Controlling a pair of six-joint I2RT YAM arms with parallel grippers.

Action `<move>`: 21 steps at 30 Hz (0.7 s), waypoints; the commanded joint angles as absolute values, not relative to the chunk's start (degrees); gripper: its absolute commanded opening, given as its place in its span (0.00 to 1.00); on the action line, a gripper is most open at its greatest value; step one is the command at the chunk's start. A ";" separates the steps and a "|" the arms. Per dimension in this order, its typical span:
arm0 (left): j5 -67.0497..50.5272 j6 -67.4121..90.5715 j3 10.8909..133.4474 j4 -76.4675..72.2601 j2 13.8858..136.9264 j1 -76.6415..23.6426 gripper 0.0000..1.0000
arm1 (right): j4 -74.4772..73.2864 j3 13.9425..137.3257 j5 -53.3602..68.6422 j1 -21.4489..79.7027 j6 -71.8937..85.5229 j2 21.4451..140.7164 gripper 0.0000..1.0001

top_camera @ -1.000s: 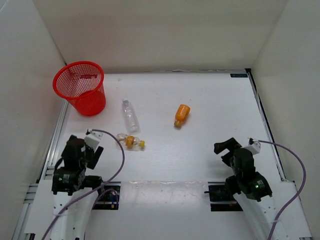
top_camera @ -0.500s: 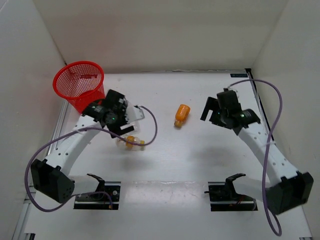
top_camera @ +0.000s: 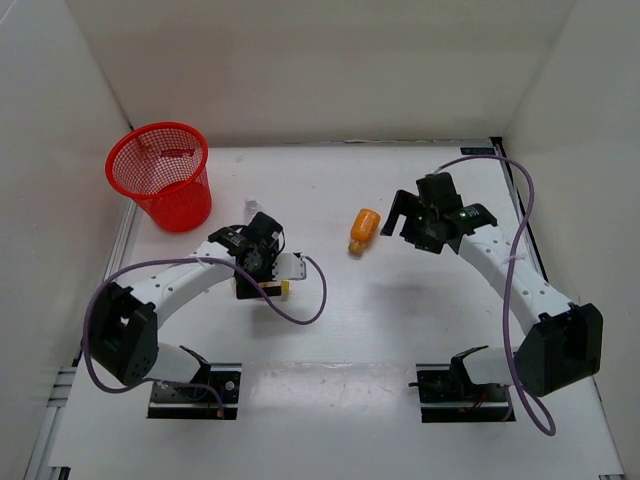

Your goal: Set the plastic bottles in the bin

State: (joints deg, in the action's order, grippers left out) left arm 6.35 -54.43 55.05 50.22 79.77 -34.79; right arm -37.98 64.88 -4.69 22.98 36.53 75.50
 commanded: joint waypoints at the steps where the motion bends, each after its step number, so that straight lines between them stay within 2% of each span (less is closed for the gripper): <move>1: 6.77 -55.28 53.71 45.88 81.82 -34.72 1.00 | -36.30 62.94 -3.60 23.20 37.44 75.67 0.99; 7: 10.45 -54.67 48.60 37.28 85.95 -34.72 1.00 | -36.30 60.83 -4.31 23.20 37.97 74.62 0.99; 13: 10.55 -52.56 47.46 35.16 85.96 -34.72 1.00 | -35.25 58.45 -4.31 23.20 38.50 73.56 0.99; 16: 10.55 -49.75 47.46 35.16 83.60 -34.72 0.65 | -35.24 57.93 -4.31 23.20 38.50 73.04 0.99; 18: 9.94 -48.09 49.12 36.38 79.83 -34.72 0.48 | -35.24 57.92 -4.31 23.20 38.50 72.52 0.99; 21: 8.18 -45.89 53.86 41.38 76.82 -34.72 0.48 | -35.24 57.39 -4.31 23.20 38.50 72.51 0.99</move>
